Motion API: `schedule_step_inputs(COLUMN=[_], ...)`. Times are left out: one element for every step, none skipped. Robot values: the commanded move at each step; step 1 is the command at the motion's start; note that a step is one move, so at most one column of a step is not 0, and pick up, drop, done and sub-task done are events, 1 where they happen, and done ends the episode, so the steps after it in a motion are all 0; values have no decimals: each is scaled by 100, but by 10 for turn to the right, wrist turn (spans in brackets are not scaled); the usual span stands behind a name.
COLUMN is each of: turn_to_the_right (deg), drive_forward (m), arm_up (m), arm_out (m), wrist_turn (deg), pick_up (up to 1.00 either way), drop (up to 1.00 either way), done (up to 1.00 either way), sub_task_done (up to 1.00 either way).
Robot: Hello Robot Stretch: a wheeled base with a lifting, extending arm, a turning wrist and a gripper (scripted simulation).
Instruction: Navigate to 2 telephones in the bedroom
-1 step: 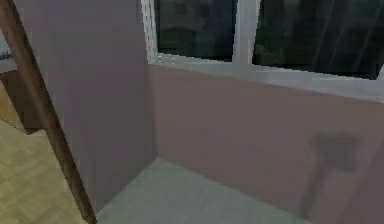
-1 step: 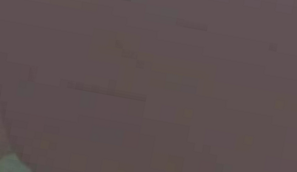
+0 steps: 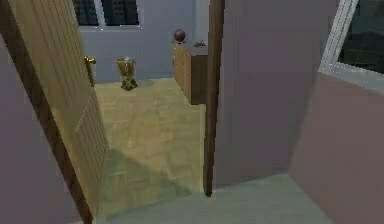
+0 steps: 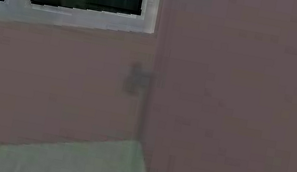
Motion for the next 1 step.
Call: schedule_step_inputs(turn_to_the_right=[-150], drive_forward=[0], arm_up=[0], arm_out=[0], wrist_turn=[0], pick_up=[0], drop=[0], done=[0], sub_task_done=[0])
